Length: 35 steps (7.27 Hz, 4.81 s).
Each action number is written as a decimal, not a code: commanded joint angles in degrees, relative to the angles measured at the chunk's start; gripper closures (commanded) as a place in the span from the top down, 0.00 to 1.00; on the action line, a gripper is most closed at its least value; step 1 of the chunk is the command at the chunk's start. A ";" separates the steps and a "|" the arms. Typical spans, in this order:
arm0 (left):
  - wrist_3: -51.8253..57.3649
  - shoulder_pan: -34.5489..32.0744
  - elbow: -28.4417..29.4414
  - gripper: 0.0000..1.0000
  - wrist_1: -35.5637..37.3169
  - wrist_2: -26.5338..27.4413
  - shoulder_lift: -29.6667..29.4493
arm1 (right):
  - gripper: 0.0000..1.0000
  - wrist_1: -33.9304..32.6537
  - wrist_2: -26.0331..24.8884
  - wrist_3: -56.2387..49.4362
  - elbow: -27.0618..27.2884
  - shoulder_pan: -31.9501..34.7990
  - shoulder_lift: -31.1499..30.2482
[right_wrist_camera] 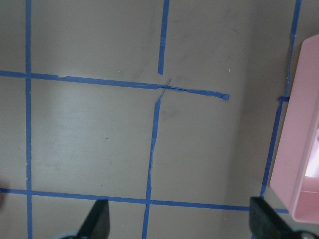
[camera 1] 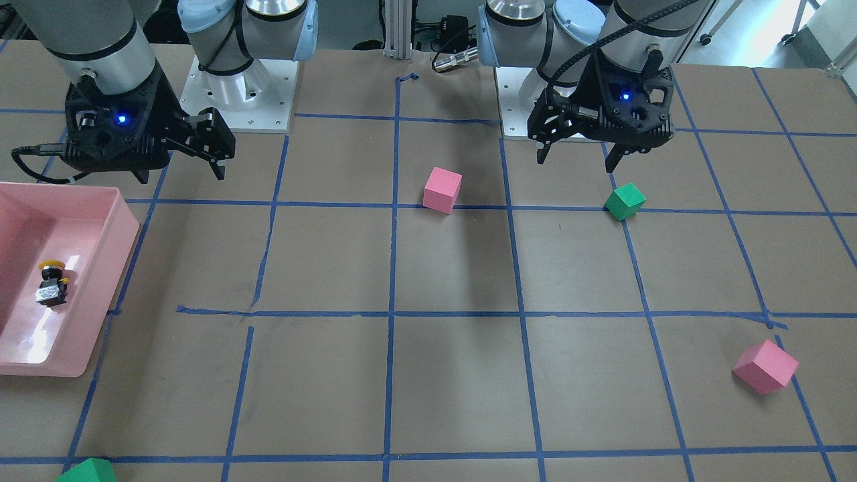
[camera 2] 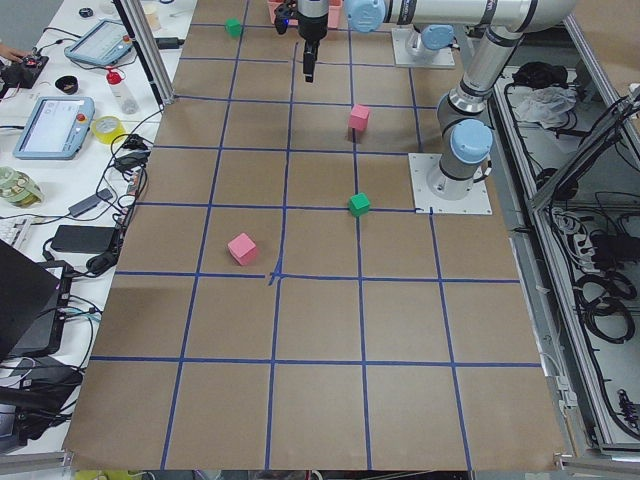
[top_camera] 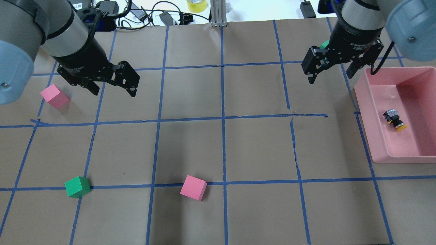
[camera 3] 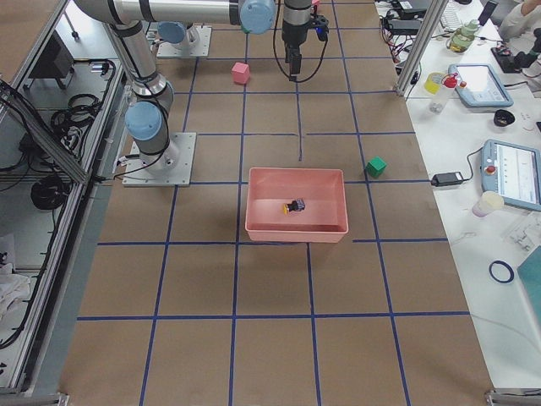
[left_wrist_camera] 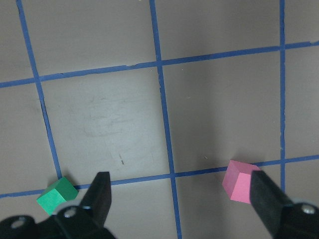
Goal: Align button upright
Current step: 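Move the right gripper over the pink bin above the yellow-capped button, then lower the right gripper into the bin and grasp the black button switch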
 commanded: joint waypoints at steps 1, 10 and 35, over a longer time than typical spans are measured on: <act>0.00 0.00 0.00 1.00 -0.09 0.07 0.00 | 1.00 0.41 -0.14 0.00 0.04 -0.05 -0.02; 0.00 0.17 0.17 1.00 0.09 -0.10 -0.17 | 1.00 0.32 -0.84 -0.79 0.13 -0.40 0.16; 0.00 0.62 0.17 1.00 0.44 -0.19 -0.17 | 1.00 -34.92 -5.50 -14.61 12.43 -32.83 25.81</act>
